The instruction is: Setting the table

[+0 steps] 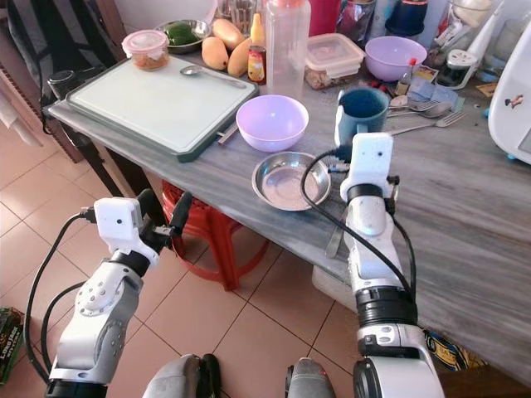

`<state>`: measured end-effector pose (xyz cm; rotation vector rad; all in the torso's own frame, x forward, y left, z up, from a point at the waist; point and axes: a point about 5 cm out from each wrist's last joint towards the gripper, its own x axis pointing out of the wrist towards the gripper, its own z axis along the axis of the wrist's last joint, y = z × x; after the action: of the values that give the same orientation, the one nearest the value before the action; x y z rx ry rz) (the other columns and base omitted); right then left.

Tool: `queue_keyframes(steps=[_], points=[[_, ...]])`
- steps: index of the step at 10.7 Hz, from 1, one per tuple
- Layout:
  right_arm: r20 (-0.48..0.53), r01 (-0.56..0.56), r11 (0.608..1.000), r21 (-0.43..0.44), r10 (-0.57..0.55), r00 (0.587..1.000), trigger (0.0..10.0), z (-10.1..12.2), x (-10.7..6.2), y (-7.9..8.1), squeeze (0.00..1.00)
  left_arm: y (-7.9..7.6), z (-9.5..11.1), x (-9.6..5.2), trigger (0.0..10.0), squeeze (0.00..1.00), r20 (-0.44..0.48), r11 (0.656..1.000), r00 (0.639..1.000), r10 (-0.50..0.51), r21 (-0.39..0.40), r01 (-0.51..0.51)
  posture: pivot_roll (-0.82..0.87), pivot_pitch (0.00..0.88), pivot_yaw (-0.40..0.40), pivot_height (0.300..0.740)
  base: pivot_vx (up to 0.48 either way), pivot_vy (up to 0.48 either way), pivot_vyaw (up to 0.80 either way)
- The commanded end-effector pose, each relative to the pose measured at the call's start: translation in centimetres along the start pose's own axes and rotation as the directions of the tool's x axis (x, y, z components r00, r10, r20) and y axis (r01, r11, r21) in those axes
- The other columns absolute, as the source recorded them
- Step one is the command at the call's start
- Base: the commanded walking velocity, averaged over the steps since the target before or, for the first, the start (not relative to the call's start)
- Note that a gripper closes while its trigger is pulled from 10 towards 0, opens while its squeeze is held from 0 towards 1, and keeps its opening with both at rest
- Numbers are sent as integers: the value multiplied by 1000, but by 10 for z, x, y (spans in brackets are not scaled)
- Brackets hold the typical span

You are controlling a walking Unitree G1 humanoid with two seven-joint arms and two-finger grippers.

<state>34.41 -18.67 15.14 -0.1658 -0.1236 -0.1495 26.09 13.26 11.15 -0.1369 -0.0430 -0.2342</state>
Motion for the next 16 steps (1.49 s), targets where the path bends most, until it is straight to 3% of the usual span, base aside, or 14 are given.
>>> queue_keyframes(steps=[1, 5, 10, 11, 16], points=[[36, -15, 1000, 14, 15, 999, 10000, 8, 5, 2, 0, 0, 3, -1, 10000, 0, 3, 1000, 1000, -4, 11, 4, -58, 148, 39, 740, 0, 0, 0], [34, -65, 997, 30, 64, 997, 10000, 4, 9, 8, 0, -2, 2, -5, 10000, 0, -4, 1000, 1000, -5, 7, 5, -49, 157, 31, 740, 0, 0, 0], [-19, -31, 999, 16, 32, 999, 10000, -12, 4, 1, 0, -2, 2, -5, 10000, 0, -8, 1000, 1000, -9, 12, 9, -46, 161, 37, 740, 0, 0, 0], [-20, -29, 999, 24, 29, 999, 10000, -13, 4, 1, 1000, -2, 3, -4, 10000, 0, -8, 1000, 1000, -12, 13, 12, -48, 160, 38, 740, 0, 0, 0], [-15, -14, 1000, 14, 14, 1000, 10000, -14, 1, -4, 1000, -4, 3, -1, 10000, 0, -3, 1000, 1000, -12, 11, 12, -54, 153, 34, 740, 0, 0, 0]])
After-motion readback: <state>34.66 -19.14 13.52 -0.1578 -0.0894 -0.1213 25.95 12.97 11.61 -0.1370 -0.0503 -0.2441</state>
